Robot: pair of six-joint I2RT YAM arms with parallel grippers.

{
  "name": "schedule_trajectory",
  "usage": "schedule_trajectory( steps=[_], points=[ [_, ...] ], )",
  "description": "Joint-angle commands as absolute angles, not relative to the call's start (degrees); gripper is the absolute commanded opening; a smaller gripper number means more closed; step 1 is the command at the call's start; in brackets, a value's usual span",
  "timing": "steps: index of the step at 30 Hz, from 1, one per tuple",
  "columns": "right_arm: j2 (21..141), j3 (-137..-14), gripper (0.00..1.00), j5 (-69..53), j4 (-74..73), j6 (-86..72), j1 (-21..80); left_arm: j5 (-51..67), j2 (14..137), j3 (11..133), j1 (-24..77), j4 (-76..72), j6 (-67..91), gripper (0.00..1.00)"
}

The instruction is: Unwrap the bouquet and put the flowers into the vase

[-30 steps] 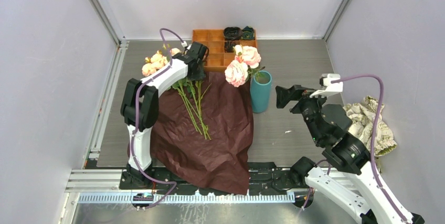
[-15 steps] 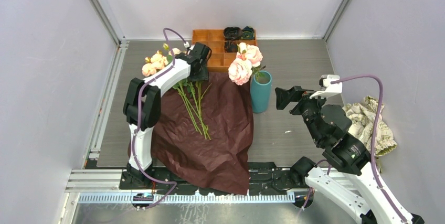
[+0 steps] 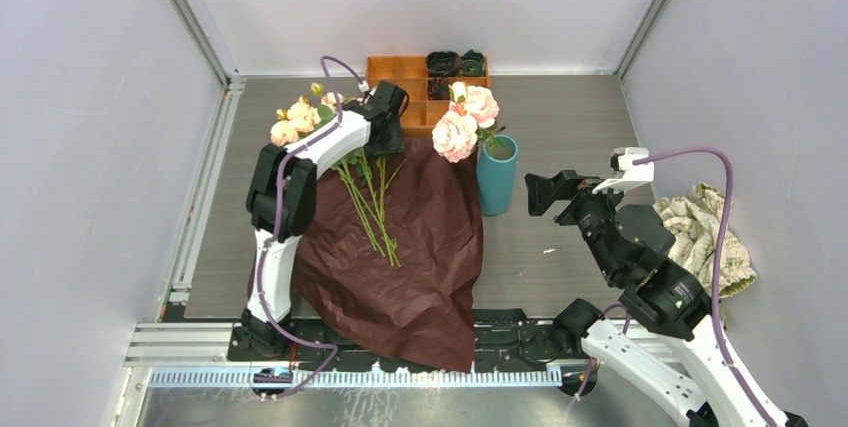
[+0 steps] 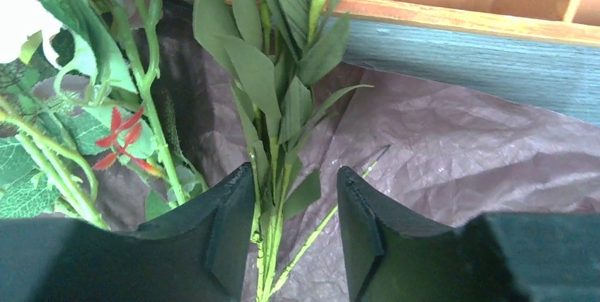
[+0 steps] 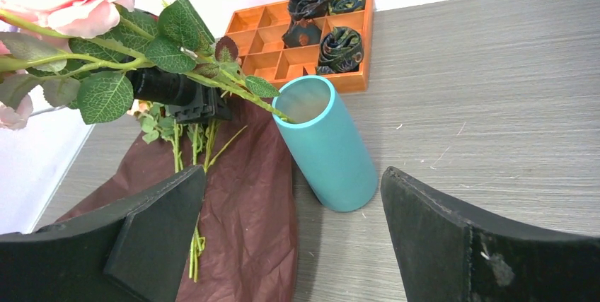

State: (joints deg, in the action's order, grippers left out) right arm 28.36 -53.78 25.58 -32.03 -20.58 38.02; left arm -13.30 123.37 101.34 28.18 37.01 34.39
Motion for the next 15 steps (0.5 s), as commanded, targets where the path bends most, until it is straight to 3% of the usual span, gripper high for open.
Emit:
schedule_trajectory(
  steps=[1,4,9,15],
  points=[
    [27.54,-55.72,1.0,25.04,-31.07,-21.09,37.82,-13.96,125.71,105.57,28.47,38.23,34.7,0.44],
    [27.51,-55.81,1.0,25.2,-31.21,-21.25,37.88,-13.4,127.48,107.35,28.41,39.59,34.23,0.32],
    [27.51,-55.72,1.0,25.36,-31.33,-21.4,37.87,-12.41,127.16,107.65,28.46,40.05,33.28,0.01],
    [27.3,-56.28,0.99,25.32,-31.38,-21.78,37.8,-13.88,115.76,102.14,28.61,39.4,34.29,0.0]
  ],
)
